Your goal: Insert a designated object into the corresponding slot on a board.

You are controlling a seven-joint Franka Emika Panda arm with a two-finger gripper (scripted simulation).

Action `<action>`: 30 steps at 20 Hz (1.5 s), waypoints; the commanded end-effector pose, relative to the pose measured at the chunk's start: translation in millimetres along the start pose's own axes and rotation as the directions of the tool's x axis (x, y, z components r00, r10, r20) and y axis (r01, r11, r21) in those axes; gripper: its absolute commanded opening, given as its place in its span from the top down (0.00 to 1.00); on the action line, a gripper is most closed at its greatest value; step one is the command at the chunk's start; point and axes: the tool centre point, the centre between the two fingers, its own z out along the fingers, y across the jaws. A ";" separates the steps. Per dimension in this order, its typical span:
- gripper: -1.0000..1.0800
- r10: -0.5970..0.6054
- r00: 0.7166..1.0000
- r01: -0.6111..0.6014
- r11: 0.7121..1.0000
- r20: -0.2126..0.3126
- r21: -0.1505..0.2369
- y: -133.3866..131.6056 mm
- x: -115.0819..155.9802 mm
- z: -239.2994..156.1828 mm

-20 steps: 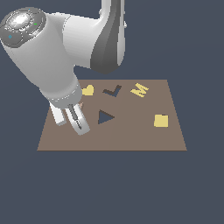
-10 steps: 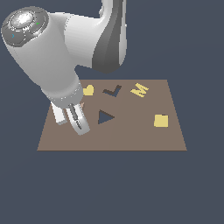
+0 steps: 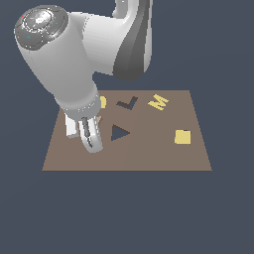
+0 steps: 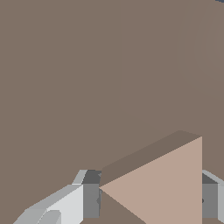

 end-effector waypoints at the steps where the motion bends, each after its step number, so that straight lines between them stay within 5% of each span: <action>1: 1.00 0.058 0.998 -0.058 0.998 0.000 0.001 -1.3 -6.1 -0.8; 8: 1.00 0.262 0.965 -0.262 0.965 0.000 0.001 -8.4 -26.3 -3.0; 18: 1.00 0.532 0.847 -0.532 0.847 0.000 0.001 -26.2 -51.8 -6.0; 30: 1.00 0.687 0.727 -0.687 0.727 0.000 0.001 -42.4 -64.6 -7.9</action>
